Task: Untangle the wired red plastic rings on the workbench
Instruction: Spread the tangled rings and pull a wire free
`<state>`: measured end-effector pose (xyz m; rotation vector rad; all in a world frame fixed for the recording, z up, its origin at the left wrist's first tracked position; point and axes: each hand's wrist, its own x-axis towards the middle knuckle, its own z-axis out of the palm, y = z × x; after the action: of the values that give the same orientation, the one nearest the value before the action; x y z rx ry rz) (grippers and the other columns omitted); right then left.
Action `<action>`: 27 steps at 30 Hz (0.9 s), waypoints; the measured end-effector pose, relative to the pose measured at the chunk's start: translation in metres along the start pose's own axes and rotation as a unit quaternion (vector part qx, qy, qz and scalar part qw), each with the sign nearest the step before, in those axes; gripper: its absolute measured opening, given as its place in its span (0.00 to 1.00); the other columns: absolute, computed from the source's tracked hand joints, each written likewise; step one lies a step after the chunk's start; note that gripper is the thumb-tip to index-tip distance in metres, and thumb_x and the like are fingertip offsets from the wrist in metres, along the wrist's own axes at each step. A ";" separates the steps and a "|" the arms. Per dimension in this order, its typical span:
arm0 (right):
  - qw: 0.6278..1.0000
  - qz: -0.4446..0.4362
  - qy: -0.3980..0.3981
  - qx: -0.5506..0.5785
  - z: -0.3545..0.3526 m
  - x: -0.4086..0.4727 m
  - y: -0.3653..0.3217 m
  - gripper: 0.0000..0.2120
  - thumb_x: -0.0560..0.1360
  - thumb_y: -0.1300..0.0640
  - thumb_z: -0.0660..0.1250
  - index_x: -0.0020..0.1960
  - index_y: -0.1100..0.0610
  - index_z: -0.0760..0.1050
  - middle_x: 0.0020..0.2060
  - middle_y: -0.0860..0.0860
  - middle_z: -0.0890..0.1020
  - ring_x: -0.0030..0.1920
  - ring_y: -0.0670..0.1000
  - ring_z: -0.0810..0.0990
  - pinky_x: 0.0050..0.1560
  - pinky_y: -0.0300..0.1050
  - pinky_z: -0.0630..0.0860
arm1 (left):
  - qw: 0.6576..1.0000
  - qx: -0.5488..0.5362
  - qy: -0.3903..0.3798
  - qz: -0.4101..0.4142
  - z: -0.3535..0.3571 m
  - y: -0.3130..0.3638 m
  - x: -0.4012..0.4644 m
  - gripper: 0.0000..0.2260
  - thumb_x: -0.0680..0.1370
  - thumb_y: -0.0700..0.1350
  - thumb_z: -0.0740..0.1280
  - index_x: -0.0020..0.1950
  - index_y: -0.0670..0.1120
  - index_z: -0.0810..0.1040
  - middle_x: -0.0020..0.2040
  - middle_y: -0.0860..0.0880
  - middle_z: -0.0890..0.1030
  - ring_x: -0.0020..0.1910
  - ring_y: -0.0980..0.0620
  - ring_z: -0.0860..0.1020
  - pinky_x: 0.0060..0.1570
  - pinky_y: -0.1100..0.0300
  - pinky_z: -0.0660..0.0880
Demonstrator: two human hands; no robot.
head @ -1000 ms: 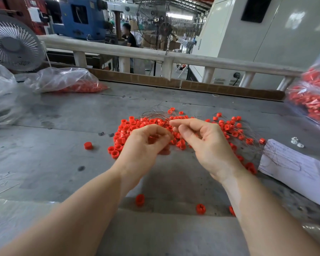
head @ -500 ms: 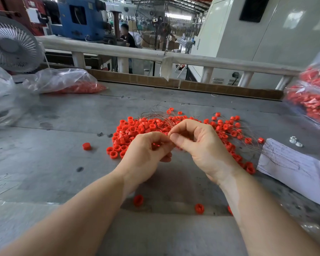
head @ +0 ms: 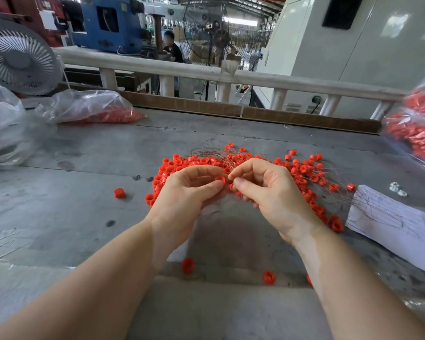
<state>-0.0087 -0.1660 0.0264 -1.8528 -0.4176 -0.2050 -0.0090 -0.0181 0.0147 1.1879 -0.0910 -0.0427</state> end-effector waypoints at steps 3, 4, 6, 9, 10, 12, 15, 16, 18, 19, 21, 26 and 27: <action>1.000 -0.012 0.007 -0.001 0.000 0.001 0.000 0.13 0.75 0.66 0.66 0.38 0.50 0.78 0.30 0.42 0.79 0.33 0.41 0.74 0.31 0.28 0.68 | 1.000 0.003 -0.016 0.005 0.002 0.002 -0.001 0.09 0.72 0.30 0.66 0.46 0.41 0.81 0.37 0.46 0.84 0.37 0.53 0.82 0.41 0.65 0.79; 1.000 -0.016 0.010 0.001 0.000 0.001 0.000 0.13 0.75 0.66 0.66 0.38 0.49 0.78 0.30 0.41 0.78 0.33 0.41 0.74 0.31 0.28 0.68 | 1.000 0.003 -0.020 0.010 0.002 0.003 -0.002 0.10 0.72 0.30 0.66 0.46 0.43 0.81 0.37 0.47 0.84 0.38 0.53 0.81 0.43 0.65 0.79; 1.000 -0.025 0.016 0.007 -0.001 0.002 0.000 0.14 0.75 0.66 0.66 0.38 0.49 0.79 0.29 0.41 0.78 0.31 0.41 0.73 0.31 0.28 0.67 | 0.999 0.013 -0.028 0.020 0.003 0.004 -0.003 0.11 0.71 0.31 0.67 0.46 0.45 0.82 0.38 0.48 0.84 0.40 0.53 0.80 0.46 0.63 0.78; 0.999 -0.036 0.028 0.015 -0.002 0.002 0.001 0.15 0.75 0.67 0.66 0.38 0.48 0.80 0.31 0.45 0.79 0.30 0.42 0.73 0.32 0.32 0.69 | 0.999 0.024 -0.030 0.035 0.003 0.004 -0.003 0.12 0.71 0.32 0.68 0.47 0.47 0.82 0.39 0.47 0.83 0.41 0.51 0.79 0.49 0.57 0.74; 0.999 -0.037 0.032 0.020 -0.003 0.002 0.001 0.15 0.75 0.67 0.66 0.39 0.48 0.81 0.33 0.48 0.80 0.31 0.43 0.74 0.32 0.33 0.71 | 0.999 0.021 -0.028 0.040 0.003 0.004 -0.003 0.12 0.71 0.32 0.68 0.47 0.46 0.81 0.39 0.47 0.83 0.41 0.50 0.79 0.49 0.56 0.72; 0.998 -0.037 0.042 0.029 -0.003 0.002 0.001 0.15 0.75 0.68 0.66 0.39 0.49 0.81 0.34 0.48 0.81 0.34 0.44 0.76 0.34 0.35 0.73 | 0.998 0.011 -0.031 0.048 0.003 0.004 -0.003 0.10 0.68 0.33 0.70 0.45 0.46 0.81 0.39 0.47 0.84 0.40 0.50 0.80 0.49 0.57 0.74; 0.996 -0.041 0.058 0.048 -0.002 0.003 -0.001 0.14 0.74 0.69 0.67 0.40 0.51 0.80 0.32 0.45 0.81 0.32 0.43 0.76 0.33 0.34 0.73 | 0.998 0.001 -0.042 0.054 0.002 0.004 -0.003 0.10 0.63 0.38 0.70 0.42 0.47 0.83 0.39 0.48 0.84 0.40 0.53 0.81 0.48 0.60 0.76; 0.996 -0.042 0.061 0.055 -0.002 0.003 -0.002 0.13 0.73 0.69 0.67 0.41 0.52 0.79 0.31 0.45 0.81 0.32 0.42 0.77 0.32 0.33 0.73 | 0.998 0.004 -0.044 0.054 0.002 0.004 -0.003 0.10 0.63 0.38 0.70 0.42 0.48 0.83 0.39 0.48 0.84 0.40 0.53 0.81 0.49 0.60 0.76; 0.995 -0.044 0.065 0.061 -0.002 0.003 -0.002 0.12 0.73 0.70 0.67 0.40 0.53 0.79 0.30 0.44 0.81 0.31 0.41 0.77 0.32 0.31 0.71 | 0.997 0.005 -0.046 0.053 0.001 0.005 -0.003 0.09 0.63 0.38 0.70 0.41 0.48 0.84 0.39 0.48 0.84 0.39 0.53 0.81 0.49 0.59 0.75; 0.995 -0.045 0.065 0.059 -0.002 0.003 -0.002 0.12 0.73 0.69 0.67 0.40 0.53 0.79 0.30 0.44 0.81 0.30 0.41 0.77 0.32 0.30 0.71 | 0.998 0.003 -0.046 0.053 0.001 0.005 -0.003 0.09 0.63 0.39 0.70 0.40 0.49 0.84 0.39 0.48 0.84 0.39 0.53 0.81 0.49 0.60 0.76; 0.996 -0.049 0.065 0.048 -0.002 0.002 -0.002 0.12 0.73 0.68 0.68 0.39 0.51 0.78 0.29 0.44 0.80 0.28 0.42 0.75 0.31 0.31 0.70 | 0.997 -0.001 -0.047 0.054 0.001 0.004 -0.002 0.10 0.62 0.39 0.70 0.41 0.48 0.83 0.39 0.48 0.84 0.39 0.53 0.81 0.47 0.62 0.77; 0.995 -0.053 0.078 0.033 -0.004 0.003 0.001 0.12 0.73 0.65 0.69 0.38 0.49 0.79 0.31 0.44 0.80 0.28 0.42 0.74 0.32 0.32 0.70 | 0.997 -0.021 -0.046 0.054 0.001 0.003 -0.002 0.10 0.61 0.40 0.71 0.41 0.47 0.82 0.38 0.47 0.83 0.38 0.52 0.81 0.46 0.62 0.78; 0.995 -0.052 0.080 0.032 -0.005 0.003 0.001 0.11 0.73 0.64 0.69 0.38 0.49 0.79 0.31 0.44 0.80 0.28 0.42 0.75 0.32 0.32 0.70 | 0.997 -0.028 -0.047 0.054 0.001 0.003 -0.001 0.10 0.61 0.40 0.71 0.41 0.46 0.82 0.37 0.47 0.83 0.38 0.53 0.81 0.45 0.63 0.79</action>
<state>-0.0050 -0.1702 0.0277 -1.7377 -0.4054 -0.4045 -0.0105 -0.0181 0.0173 1.1240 -0.2341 -0.0063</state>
